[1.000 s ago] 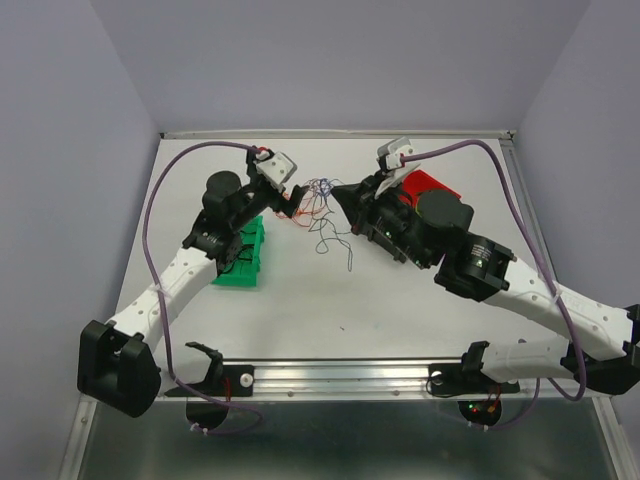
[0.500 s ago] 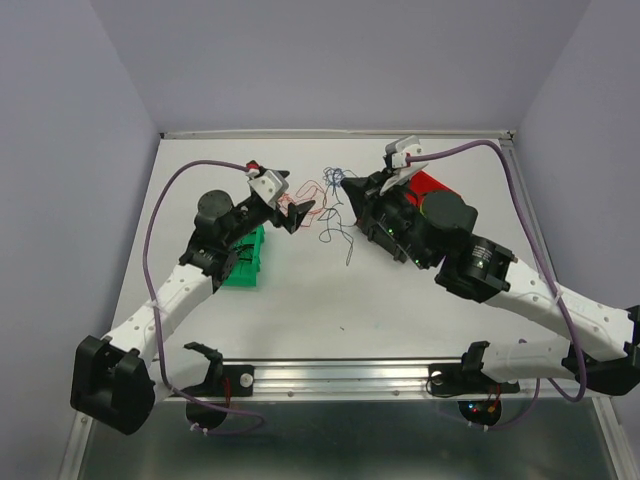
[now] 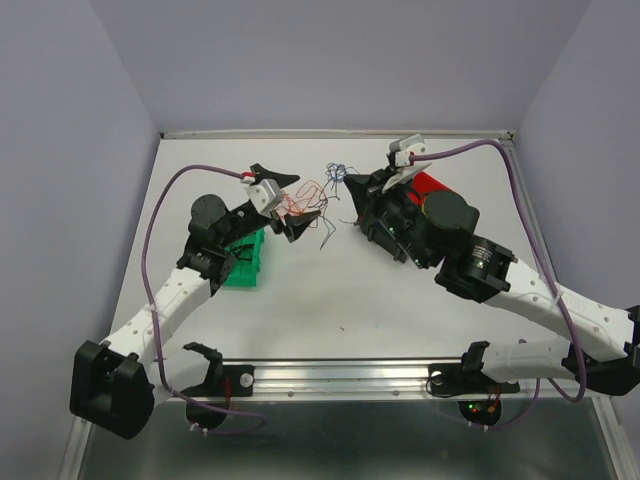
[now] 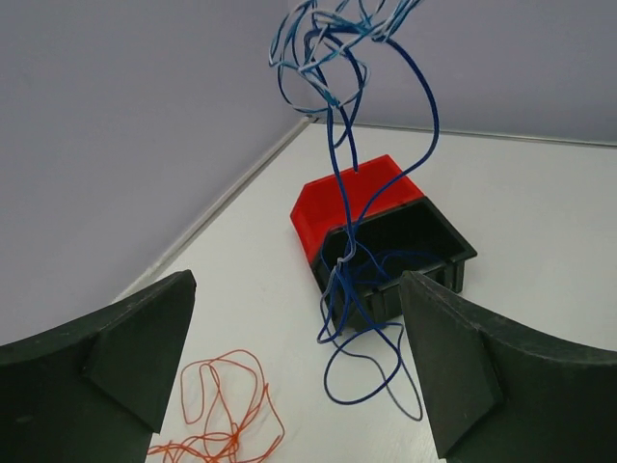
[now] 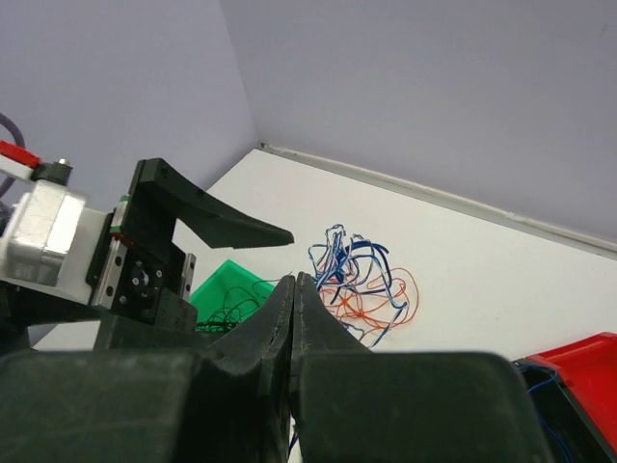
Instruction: Untangle the cables
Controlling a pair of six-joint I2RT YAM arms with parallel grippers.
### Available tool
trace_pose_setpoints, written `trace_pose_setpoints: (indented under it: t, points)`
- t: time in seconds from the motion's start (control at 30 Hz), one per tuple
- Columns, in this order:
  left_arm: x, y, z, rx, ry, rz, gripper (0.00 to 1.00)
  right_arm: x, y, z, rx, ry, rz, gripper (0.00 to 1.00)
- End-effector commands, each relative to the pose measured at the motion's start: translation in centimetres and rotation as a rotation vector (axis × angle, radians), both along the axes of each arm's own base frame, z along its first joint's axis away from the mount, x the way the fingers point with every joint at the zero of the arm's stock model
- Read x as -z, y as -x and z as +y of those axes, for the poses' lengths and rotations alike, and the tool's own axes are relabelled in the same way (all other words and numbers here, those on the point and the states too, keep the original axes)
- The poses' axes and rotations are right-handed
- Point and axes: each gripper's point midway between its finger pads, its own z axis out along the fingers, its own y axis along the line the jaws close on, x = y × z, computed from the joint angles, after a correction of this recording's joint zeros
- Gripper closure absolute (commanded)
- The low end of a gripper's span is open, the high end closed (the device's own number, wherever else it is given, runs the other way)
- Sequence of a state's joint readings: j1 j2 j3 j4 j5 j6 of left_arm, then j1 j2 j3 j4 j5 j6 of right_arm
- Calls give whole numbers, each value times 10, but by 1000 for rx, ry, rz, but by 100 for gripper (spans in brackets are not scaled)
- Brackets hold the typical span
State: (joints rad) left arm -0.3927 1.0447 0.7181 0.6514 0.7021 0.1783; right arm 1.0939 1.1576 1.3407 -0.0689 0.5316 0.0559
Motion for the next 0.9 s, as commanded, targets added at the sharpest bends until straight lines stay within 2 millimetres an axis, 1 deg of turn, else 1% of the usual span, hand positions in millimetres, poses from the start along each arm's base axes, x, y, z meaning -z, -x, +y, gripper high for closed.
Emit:
trace_pose_setpoints:
  t: [0.0,0.07,0.17,0.27,0.3,0.37,0.43,0.47,0.5,0.53,0.57,0.6,0.63,0.67,0.7,0.73,0.8,0.83,0.87]
  points:
    - [-7,-3,-8,42,16,7,1,-12,1,-2,4,-43,-31,99]
    - [1,-7,-13,56,8,34,1,-10,0,2,-7,-38,-30,99]
    - [5,-15,-19,47,10,61,1,-16,1,9,-28,-56,-43,99]
    - [8,-23,-26,37,6,73,2,-14,1,17,-50,-52,-40,100]
    - [6,-25,-29,41,6,68,4,-14,0,19,-54,-51,-37,100]
    - [13,-25,-39,74,-9,83,9,-14,-1,20,-49,-54,-35,100]
    - [20,-26,-47,99,-27,93,28,-13,-1,21,-50,-54,-33,100]
    - [23,-28,-48,95,-43,80,40,-13,-1,20,-47,-57,-33,100]
    - [23,-31,-52,79,-53,75,74,-15,0,18,-45,-62,-35,100]
    - [33,-44,-50,10,-76,108,90,-15,-1,15,-33,-66,-35,99]
    - [37,-49,-48,-15,-92,113,100,-14,-1,13,-27,-66,-33,99]
    - [45,-55,-47,-37,-115,127,100,-18,1,7,-23,-79,-39,99]
    - [48,-59,-45,-57,-125,131,100,-19,1,3,-14,-86,-41,100]
    - [52,-60,-45,-58,-137,134,100,-20,2,0,-11,-92,-43,99]
    - [56,-61,-44,-65,-150,132,100,-17,3,-2,-6,-90,-41,99]
    - [58,-64,-43,-79,-153,140,100,-23,7,-10,-4,-107,-52,99]
    - [62,-78,-34,-162,-162,151,100,-28,11,-20,2,-137,-65,99]
    - [66,-87,-29,-206,-177,162,100,-29,15,-30,8,-150,-75,100]
    - [70,-99,-19,-287,-184,170,100,-32,16,-38,25,-168,-80,100]
